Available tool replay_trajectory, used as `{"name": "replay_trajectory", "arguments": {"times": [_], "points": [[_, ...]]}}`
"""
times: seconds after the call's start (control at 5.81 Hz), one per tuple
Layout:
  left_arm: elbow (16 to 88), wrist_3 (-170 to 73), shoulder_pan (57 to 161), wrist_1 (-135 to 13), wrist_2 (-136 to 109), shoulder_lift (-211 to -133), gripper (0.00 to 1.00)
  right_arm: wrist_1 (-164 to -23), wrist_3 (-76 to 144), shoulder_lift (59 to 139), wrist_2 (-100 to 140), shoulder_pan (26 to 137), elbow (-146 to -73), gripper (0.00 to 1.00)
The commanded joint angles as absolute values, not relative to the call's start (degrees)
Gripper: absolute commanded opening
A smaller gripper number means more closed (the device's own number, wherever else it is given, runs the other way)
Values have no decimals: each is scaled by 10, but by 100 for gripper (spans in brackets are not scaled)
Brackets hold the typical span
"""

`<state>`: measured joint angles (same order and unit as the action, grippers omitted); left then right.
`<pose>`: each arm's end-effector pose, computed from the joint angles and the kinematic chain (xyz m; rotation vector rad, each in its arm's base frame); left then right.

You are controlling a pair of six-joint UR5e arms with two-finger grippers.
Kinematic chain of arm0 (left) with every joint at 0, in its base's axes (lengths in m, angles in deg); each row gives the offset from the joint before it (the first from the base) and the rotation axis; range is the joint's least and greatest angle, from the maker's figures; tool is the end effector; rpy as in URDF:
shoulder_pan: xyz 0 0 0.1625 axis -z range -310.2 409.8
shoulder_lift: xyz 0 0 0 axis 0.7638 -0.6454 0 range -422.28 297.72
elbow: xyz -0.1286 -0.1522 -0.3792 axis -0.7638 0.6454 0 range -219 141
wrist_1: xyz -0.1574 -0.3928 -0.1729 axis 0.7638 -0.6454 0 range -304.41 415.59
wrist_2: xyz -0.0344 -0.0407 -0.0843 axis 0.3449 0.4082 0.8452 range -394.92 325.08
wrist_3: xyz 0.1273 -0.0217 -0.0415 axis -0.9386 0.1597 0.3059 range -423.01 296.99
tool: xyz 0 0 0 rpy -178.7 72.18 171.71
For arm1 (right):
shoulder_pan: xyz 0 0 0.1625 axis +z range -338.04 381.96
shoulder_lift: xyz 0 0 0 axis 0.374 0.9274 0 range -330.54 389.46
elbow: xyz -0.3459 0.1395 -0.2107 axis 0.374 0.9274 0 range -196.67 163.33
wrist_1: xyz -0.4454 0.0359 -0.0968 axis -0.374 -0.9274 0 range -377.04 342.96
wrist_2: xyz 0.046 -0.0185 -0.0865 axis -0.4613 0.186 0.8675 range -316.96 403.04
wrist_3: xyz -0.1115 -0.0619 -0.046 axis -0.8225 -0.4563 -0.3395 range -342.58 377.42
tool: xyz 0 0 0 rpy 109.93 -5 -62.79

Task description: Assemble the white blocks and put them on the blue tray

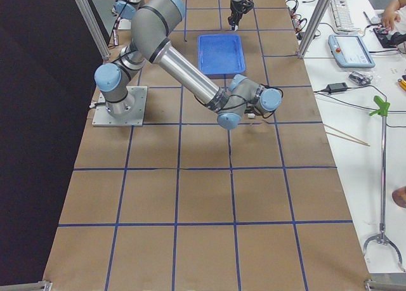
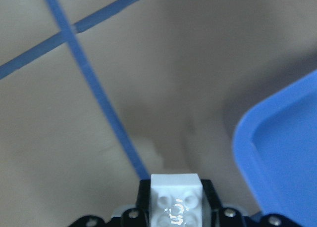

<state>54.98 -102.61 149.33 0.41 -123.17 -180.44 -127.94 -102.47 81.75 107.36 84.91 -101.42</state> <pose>-0.2478 -0.6464 0.1769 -1.2993 -2.8401 0.0830 -0.1494 -0.7145 0.1270 -1.9666 1.9601 -0.5268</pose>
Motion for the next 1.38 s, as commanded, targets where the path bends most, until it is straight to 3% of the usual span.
{"name": "replay_trajectory", "arguments": {"times": [0.0, 0.17, 0.34, 0.69, 0.86, 1.2], "points": [[553, -1236, 1563, 9, -1226, -1808, 0, -1291, -1024, 804, 1069, 849, -1019, 100], [558, -1265, 1570, 9, -1178, -1815, 0, -1290, -1025, 804, 1070, 849, -1020, 100], [560, -1262, 1610, 7, -1175, -1815, 0, -1290, -1024, 805, 1070, 849, -1026, 91], [570, -1266, 1621, 7, -1186, -1825, 0, -1291, -1026, 806, 1069, 849, -1027, 51], [582, -1266, 1621, 8, -1216, -1822, 0, -1293, -1026, 807, 1069, 849, -1026, 40], [601, -1263, 1620, 14, -1220, -1818, 0, -1300, -1024, 811, 1069, 849, -1019, 32]]}}
